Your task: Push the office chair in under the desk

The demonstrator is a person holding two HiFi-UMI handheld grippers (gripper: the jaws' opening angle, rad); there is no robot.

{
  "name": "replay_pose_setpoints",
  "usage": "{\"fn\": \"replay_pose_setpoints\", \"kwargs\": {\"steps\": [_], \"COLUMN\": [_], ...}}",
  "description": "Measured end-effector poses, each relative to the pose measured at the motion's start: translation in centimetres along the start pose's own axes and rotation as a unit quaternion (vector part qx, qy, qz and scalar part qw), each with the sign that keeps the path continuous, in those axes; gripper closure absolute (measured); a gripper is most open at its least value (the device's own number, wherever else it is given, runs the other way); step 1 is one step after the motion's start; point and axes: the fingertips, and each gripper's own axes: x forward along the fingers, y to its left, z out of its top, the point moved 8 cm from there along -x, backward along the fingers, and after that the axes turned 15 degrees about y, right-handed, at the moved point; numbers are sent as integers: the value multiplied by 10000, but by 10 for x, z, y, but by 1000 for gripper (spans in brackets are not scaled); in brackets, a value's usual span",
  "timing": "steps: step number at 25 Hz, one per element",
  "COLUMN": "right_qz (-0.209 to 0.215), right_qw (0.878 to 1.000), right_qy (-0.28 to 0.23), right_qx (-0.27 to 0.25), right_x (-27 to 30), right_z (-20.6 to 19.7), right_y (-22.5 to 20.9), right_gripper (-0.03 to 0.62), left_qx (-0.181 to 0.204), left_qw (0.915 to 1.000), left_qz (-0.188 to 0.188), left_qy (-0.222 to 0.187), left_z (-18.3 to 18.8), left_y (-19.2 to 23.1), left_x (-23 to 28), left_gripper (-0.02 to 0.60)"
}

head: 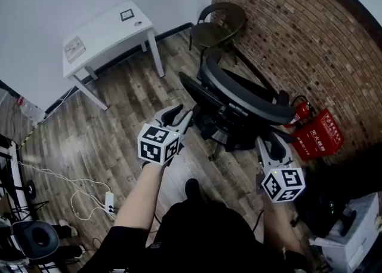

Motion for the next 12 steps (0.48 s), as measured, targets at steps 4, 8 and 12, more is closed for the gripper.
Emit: {"fn": "replay_pose_setpoints", "kwargs": {"steps": [4, 8, 12], "right_qz": [-56, -724, -1377], "right_qw": [10000, 9966, 9859], "right_qy": [4, 188, 410], "right_qx": [30, 355, 856], "right_x": [21, 22, 8], "right_z": [6, -1, -14], "right_y": [16, 1, -28], "right_gripper": [428, 422, 399], "left_qx": [196, 411, 448], "left_qw": [9996, 9986, 9987], "left_qz": [-179, -320, -235], "left_qy": [30, 58, 96], "left_z": [12, 22, 34], "left_y": [17, 26, 44], "left_x": [18, 34, 50], "left_gripper": [457, 426, 382]}}
